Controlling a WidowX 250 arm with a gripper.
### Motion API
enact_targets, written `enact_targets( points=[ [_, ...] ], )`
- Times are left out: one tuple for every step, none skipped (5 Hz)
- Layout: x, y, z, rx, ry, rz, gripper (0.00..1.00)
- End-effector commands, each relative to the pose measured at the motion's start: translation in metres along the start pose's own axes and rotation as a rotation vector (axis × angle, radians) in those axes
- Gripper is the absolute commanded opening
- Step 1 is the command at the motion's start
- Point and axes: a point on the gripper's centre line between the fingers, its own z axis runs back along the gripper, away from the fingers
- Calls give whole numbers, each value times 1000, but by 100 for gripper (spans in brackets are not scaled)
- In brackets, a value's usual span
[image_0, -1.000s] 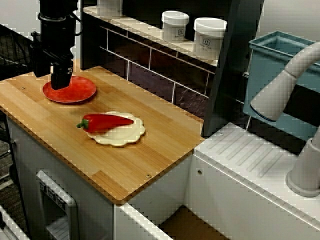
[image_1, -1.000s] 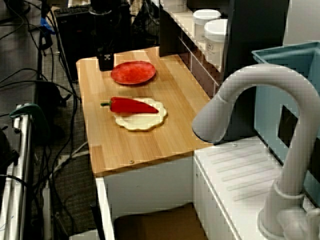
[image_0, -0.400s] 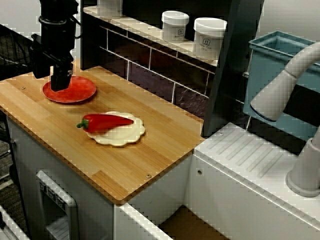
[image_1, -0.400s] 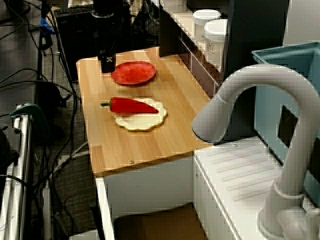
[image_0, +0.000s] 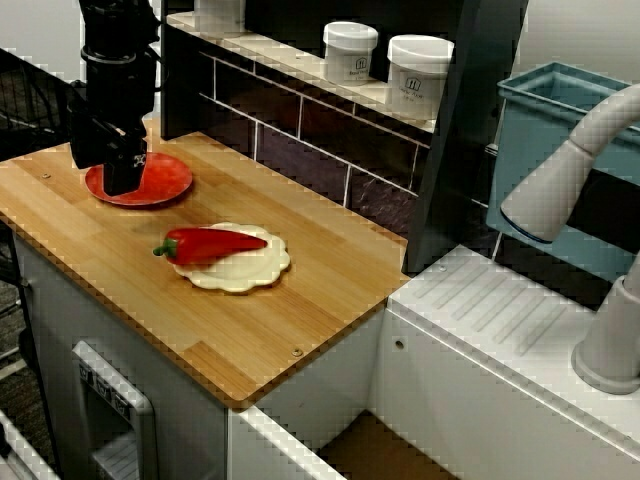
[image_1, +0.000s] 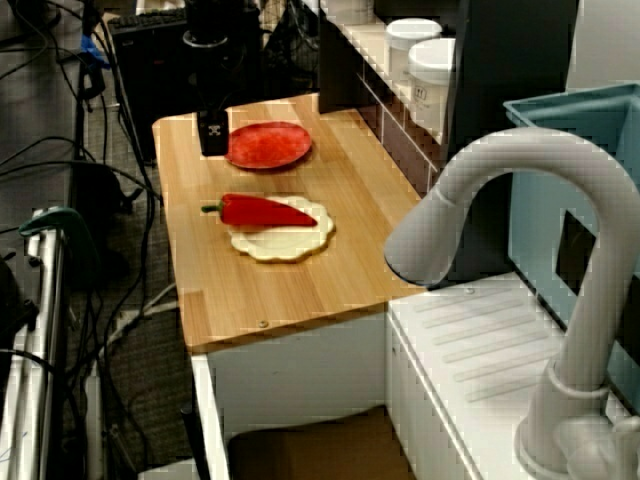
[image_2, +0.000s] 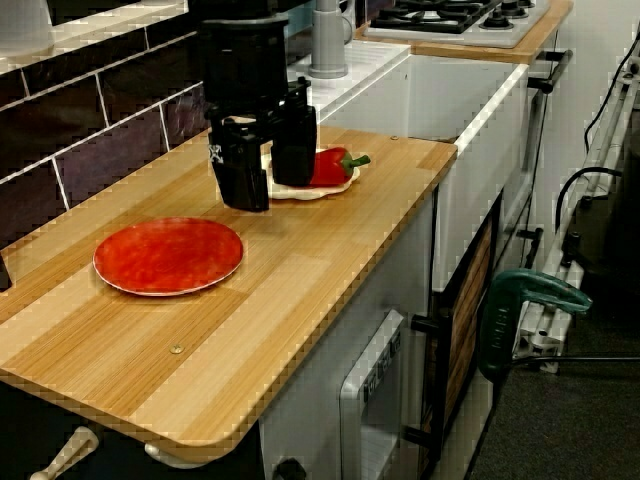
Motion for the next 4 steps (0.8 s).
enact_targets(
  points=[
    [-3, -7, 22, 19, -86, -84, 100],
    [3, -24, 31, 0, -76, -112, 100],
    [7, -35, 37, 1, -87, -132, 100],
    [7, -38, 35, -10, -93, -152, 100]
  ],
)
